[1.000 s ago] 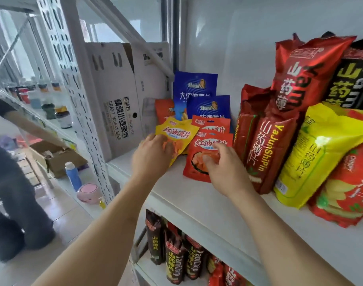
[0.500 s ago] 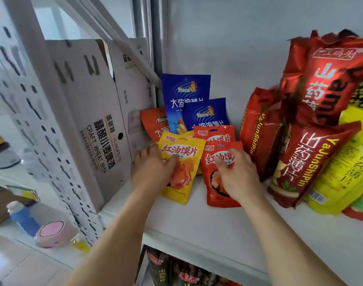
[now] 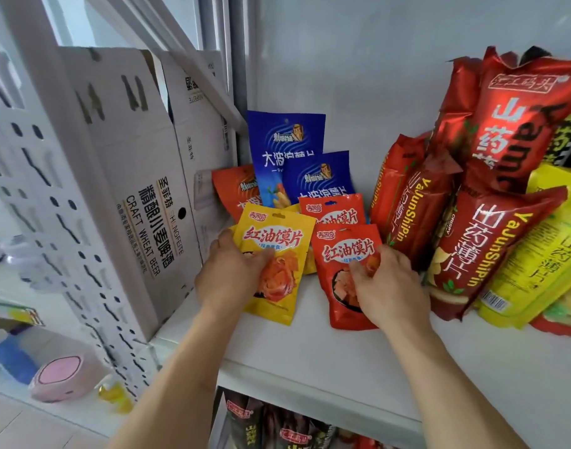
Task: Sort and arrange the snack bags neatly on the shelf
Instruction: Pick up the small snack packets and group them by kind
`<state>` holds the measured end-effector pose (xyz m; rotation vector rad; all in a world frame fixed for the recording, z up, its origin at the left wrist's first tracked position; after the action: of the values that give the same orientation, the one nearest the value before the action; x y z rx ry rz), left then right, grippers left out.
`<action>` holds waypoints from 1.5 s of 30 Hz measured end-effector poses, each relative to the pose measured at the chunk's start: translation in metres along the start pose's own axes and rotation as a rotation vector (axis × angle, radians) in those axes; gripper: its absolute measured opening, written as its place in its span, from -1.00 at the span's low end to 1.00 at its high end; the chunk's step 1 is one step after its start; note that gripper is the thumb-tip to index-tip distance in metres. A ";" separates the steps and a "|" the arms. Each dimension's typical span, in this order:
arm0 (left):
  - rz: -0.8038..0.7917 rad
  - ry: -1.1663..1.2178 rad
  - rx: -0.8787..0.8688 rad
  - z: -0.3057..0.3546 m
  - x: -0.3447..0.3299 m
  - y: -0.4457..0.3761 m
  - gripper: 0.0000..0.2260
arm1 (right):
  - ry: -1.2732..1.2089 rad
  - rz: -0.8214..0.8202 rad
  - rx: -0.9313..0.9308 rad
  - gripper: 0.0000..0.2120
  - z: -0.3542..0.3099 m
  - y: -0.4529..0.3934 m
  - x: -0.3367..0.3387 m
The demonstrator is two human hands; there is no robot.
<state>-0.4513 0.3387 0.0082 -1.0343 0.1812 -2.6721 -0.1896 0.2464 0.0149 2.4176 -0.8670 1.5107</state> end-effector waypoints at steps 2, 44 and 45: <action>0.004 0.063 0.016 -0.003 0.001 -0.002 -0.38 | 0.006 -0.039 -0.029 -0.35 0.002 0.003 -0.006; -0.301 0.148 -0.062 0.017 -0.010 -0.044 -0.76 | -0.750 -0.056 -0.264 -0.81 0.052 -0.019 -0.007; -0.341 0.214 -0.023 0.012 -0.011 -0.044 -0.70 | -0.759 -0.059 -0.262 -0.80 0.051 -0.019 -0.009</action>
<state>-0.4445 0.3844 0.0188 -0.8482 0.0830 -3.0960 -0.1422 0.2438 -0.0140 2.7692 -1.0080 0.3787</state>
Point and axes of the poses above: each hand's wrist, its own y-axis away from the middle knuckle, its own x-axis out of the back of the hand, z = x × y, the point moved 8 cm from there along -y, towards the middle knuckle, and after that the axes turned 2 degrees about y, right-handed, at the moved point
